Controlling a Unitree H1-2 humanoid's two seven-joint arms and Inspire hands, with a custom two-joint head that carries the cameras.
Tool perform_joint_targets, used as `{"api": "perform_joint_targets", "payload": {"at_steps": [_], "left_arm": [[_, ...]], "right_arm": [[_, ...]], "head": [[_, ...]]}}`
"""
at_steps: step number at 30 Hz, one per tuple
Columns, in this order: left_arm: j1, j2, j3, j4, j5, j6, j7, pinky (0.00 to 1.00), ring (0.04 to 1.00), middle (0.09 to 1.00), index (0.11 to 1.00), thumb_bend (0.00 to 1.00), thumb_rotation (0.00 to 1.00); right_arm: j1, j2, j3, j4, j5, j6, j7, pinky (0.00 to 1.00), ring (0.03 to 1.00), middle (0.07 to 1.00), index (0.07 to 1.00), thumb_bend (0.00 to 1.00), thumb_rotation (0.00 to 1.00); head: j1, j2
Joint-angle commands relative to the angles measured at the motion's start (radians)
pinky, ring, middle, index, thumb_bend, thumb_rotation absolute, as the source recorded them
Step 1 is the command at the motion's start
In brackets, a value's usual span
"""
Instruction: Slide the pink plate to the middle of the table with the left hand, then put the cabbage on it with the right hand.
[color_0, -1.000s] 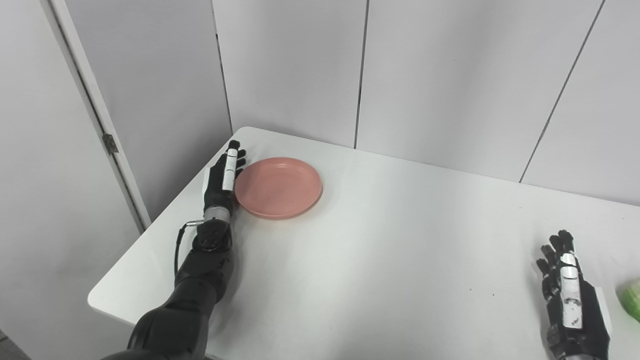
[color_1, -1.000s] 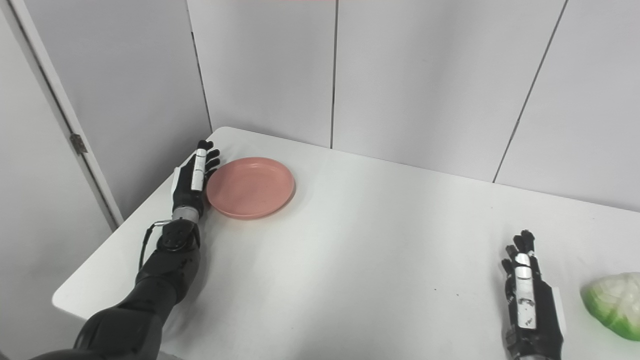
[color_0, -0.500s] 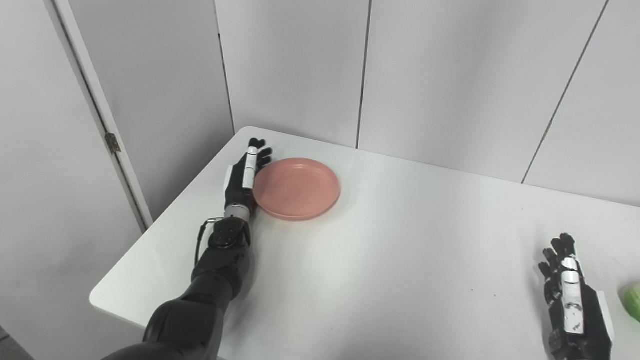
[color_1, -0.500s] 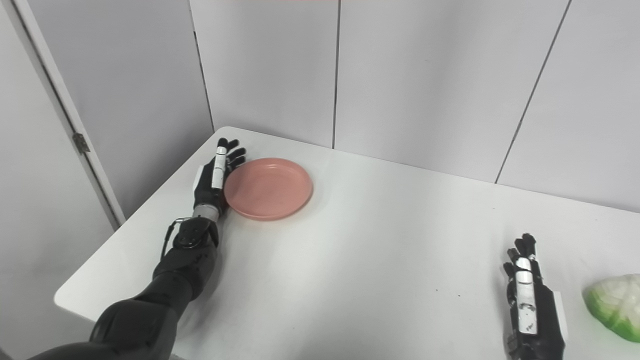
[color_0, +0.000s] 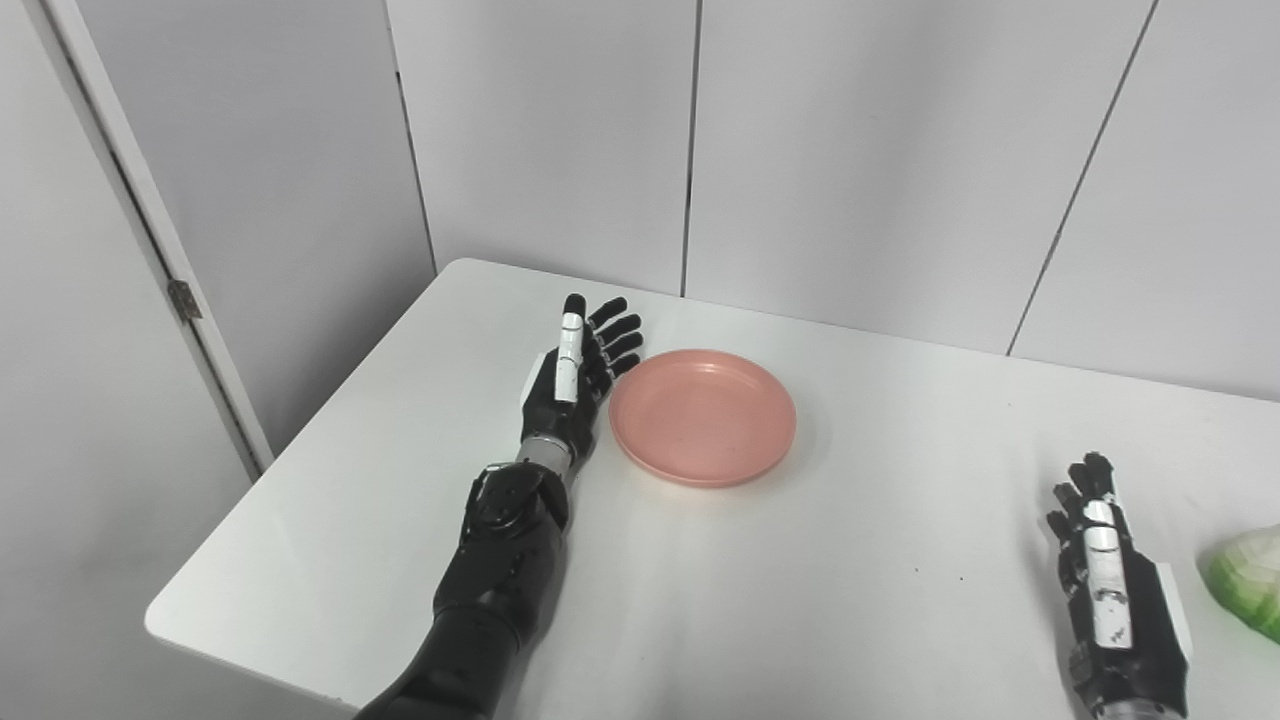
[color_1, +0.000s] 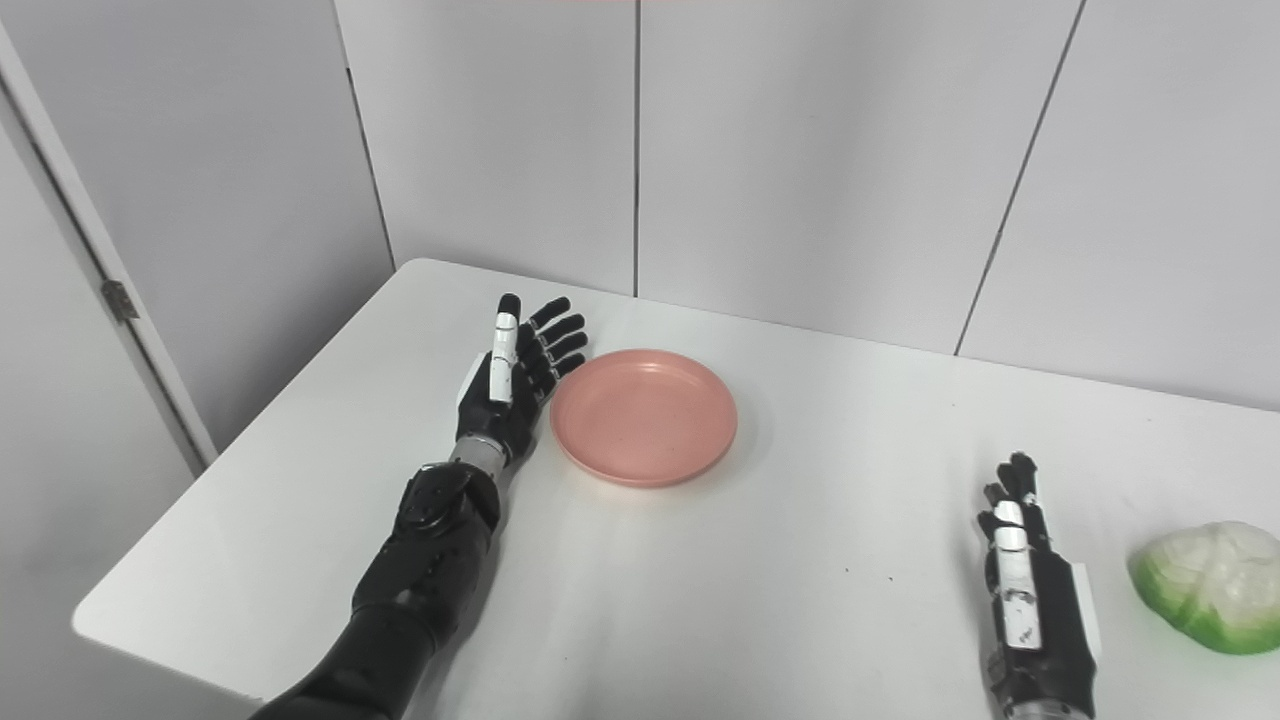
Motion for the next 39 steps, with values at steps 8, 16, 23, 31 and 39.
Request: {"api": "perform_joint_targets", "payload": {"at_steps": [8,16,23,31,39], "left_arm": [[0.005,-0.074,-0.068,-0.087,0.03,-0.009,-0.046,0.82,0.823,0.813,0.799,0.78,1.0],[0.047,-0.121,-0.133,-0.114,0.087,0.022,-0.042,0.85,0.839,0.817,0.801,0.81,1.0],[0.076,-0.151,-0.15,-0.124,0.088,0.031,-0.064,0.88,0.852,0.823,0.815,0.81,1.0],[0.134,-0.164,-0.178,-0.214,0.096,0.066,-0.066,0.93,0.896,0.863,0.848,0.81,1.0],[0.165,-0.165,-0.181,-0.244,0.114,0.051,-0.061,0.99,0.944,0.912,0.897,0.79,1.0]], "right_arm": [[-0.003,0.036,0.015,0.015,-0.021,-0.049,-0.021,1.0,0.996,1.0,1.0,0.63,0.95],[-0.005,0.049,0.021,0.008,-0.04,-0.047,-0.032,1.0,0.986,1.0,1.0,0.67,0.93],[-0.001,0.067,0.037,-0.032,-0.052,-0.012,-0.044,1.0,0.996,1.0,1.0,0.69,0.93],[-0.021,0.098,0.053,-0.055,-0.085,-0.018,-0.08,1.0,1.0,1.0,1.0,0.64,0.92],[-0.063,-0.023,0.069,-0.258,-0.139,0.182,-0.017,0.96,0.97,0.973,0.968,0.7,0.78]], "head": [[-0.087,0.021],[-0.141,0.041],[-0.244,0.073],[-0.372,0.093],[-0.443,0.092]]}}
